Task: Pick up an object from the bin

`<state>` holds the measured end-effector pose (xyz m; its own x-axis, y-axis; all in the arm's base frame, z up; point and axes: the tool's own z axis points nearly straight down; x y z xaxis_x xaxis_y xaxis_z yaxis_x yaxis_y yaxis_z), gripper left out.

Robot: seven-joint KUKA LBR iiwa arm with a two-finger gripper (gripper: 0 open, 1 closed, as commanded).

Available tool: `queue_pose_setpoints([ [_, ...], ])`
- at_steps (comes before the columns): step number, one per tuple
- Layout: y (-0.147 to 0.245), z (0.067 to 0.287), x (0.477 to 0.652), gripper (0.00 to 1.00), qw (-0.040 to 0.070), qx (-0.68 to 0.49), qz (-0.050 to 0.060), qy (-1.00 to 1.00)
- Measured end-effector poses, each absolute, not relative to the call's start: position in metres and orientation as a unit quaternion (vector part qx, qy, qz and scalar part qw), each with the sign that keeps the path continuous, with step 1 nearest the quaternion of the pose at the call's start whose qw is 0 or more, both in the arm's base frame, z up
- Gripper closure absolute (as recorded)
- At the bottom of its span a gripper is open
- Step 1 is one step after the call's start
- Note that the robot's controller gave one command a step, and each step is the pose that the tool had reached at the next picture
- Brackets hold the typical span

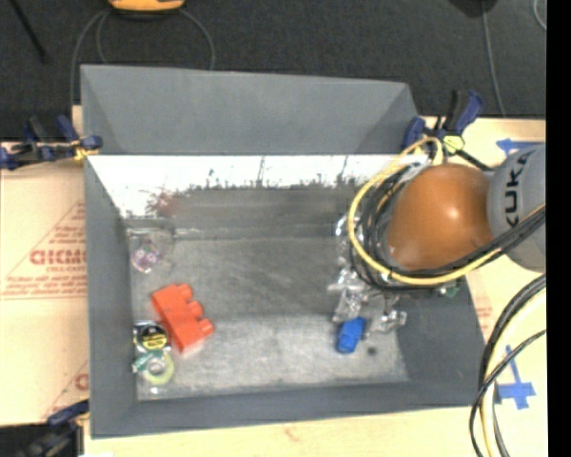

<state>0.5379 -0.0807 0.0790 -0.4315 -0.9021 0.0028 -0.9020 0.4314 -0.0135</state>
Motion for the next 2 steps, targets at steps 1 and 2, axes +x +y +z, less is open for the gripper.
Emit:
queue_pose_setpoints([
  [1,-0.070,0.193,0.515,1.00,0.004,-0.533,-0.003,0.846],
  [2,-0.069,0.262,0.540,1.00,0.004,-0.591,-0.003,0.807],
])
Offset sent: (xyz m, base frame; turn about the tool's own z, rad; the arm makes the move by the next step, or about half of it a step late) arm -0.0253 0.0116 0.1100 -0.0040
